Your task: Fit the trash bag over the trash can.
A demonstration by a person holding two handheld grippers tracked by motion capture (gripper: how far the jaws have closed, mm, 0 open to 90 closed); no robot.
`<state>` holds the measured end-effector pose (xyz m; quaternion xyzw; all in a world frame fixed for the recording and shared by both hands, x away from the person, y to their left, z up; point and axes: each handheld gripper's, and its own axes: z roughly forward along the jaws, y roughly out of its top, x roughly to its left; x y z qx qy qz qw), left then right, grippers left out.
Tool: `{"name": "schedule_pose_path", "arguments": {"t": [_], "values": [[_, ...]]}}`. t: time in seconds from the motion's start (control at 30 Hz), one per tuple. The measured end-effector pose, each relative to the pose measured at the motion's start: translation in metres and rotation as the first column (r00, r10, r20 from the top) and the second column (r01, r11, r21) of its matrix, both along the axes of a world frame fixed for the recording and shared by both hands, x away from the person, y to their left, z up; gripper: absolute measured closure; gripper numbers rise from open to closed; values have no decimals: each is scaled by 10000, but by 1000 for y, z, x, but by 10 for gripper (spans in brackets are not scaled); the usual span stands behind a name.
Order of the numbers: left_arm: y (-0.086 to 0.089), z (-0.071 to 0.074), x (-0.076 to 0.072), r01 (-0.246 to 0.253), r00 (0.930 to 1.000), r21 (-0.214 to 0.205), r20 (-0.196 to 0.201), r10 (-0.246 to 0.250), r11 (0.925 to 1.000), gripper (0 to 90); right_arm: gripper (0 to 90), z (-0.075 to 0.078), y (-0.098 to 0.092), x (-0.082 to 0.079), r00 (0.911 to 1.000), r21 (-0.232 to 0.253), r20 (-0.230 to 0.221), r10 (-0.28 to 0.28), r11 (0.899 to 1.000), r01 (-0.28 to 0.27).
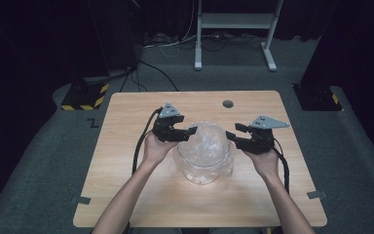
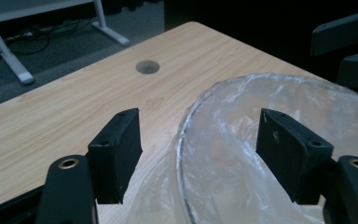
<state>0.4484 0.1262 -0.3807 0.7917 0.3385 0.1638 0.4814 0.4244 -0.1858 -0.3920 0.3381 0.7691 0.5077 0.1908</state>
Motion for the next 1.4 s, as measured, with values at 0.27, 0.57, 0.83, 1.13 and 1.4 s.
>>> {"name": "schedule_pose_path", "arguments": {"t": [0.27, 0.57, 0.83, 1.13, 1.4], "values": [[-1, 6, -14, 159, 9992, 475, 356, -176, 9987, 275, 465, 3, -16, -14, 9998, 187, -1, -212, 9996, 212], [12, 7, -26, -40, 9982, 125, 595, 32, 9999, 283, 467, 2, -26, -21, 9995, 154, -47, -301, 9994, 302], [26, 5, -35, -214, 9979, 60, 620, 210, 9998, 285, 467, 5, -34, -29, 9993, 132, -21, -373, 9992, 374], [37, 2, -46, -449, 9964, 3, 719, 448, 9990, 290, 467, 3, -44, -34, 9993, 226, -49, -375, 9990, 376], [45, -3, -53, -675, 9954, -345, 654, 697, 9971, 298, 467, 0, -49, -36, 9995, 225, -94, -288, 9993, 290]]}}
